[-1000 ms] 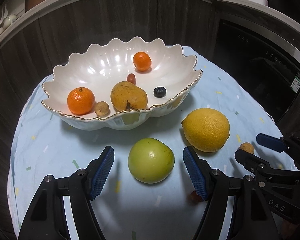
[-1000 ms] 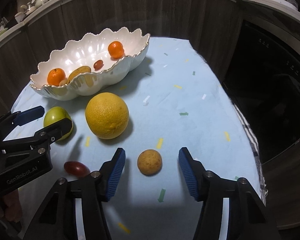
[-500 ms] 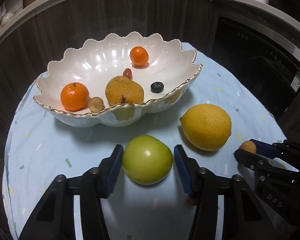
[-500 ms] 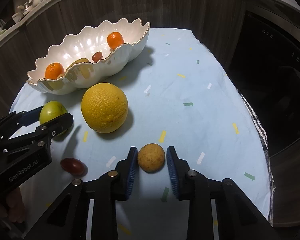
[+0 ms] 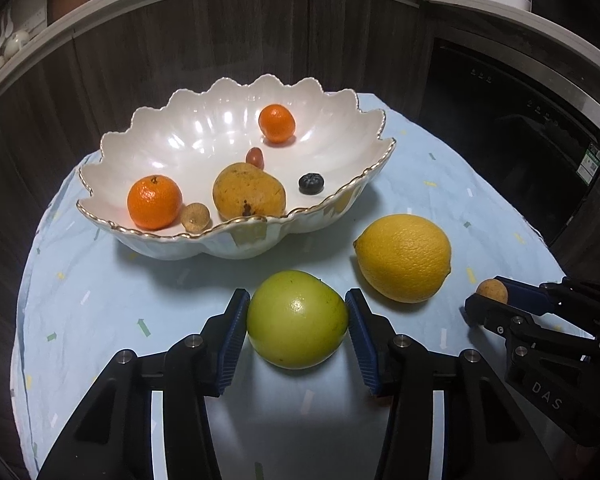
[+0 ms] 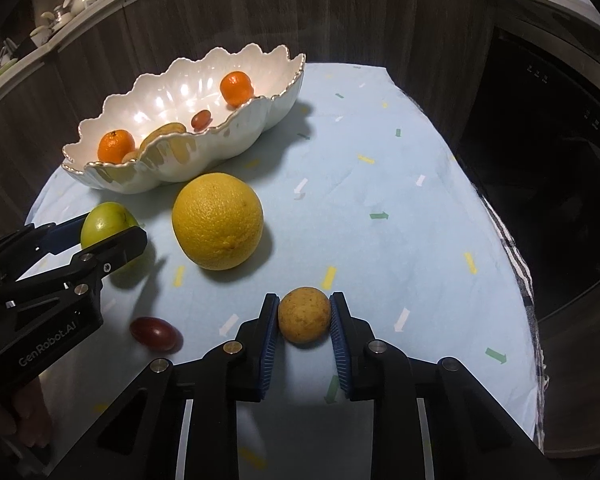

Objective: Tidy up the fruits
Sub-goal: 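Lift the green apple and longan and carry both over the white bowl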

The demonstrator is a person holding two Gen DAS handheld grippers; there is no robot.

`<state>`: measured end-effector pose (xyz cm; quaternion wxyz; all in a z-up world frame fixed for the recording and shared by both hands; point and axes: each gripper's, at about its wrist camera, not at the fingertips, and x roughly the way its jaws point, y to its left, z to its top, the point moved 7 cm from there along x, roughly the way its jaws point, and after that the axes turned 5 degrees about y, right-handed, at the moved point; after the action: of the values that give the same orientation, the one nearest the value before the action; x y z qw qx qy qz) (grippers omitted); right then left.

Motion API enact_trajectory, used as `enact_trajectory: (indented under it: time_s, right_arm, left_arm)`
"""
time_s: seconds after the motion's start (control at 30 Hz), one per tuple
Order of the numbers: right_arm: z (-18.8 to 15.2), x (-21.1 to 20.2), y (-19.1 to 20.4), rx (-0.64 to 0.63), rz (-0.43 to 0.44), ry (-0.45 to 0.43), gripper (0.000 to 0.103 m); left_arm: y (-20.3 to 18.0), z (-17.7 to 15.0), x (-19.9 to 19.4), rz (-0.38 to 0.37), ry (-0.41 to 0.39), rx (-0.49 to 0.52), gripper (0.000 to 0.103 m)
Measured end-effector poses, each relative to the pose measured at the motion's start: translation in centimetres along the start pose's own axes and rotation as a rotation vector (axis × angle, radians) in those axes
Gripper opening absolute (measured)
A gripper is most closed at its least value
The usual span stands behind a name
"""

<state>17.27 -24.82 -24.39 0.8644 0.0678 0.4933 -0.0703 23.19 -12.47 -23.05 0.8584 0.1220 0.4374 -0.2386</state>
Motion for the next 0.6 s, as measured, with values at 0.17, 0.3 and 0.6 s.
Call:
enact_trajectory:
  time_s: [0.17, 0.3, 0.6]
  right_arm:
    - [0.2, -0.6, -0.1, 0.003, 0.0, -0.014, 0.026]
    - [0.4, -1.2, -0.1, 0.002, -0.001, -0.028, 0.026]
    - [1.3, -2.8, 0.2, -0.006, 0.0, -0.068, 0.026]
  left_arm:
    - [-0.1, 0.1, -0.7, 0.008, -0.011, 0.006, 0.048]
    - [-0.2, 0.4, -1.6, 0.017, -0.024, 0.008, 0.048]
    - [0.0, 1.0, -3.5, 0.035, -0.045, 0.003, 0.048]
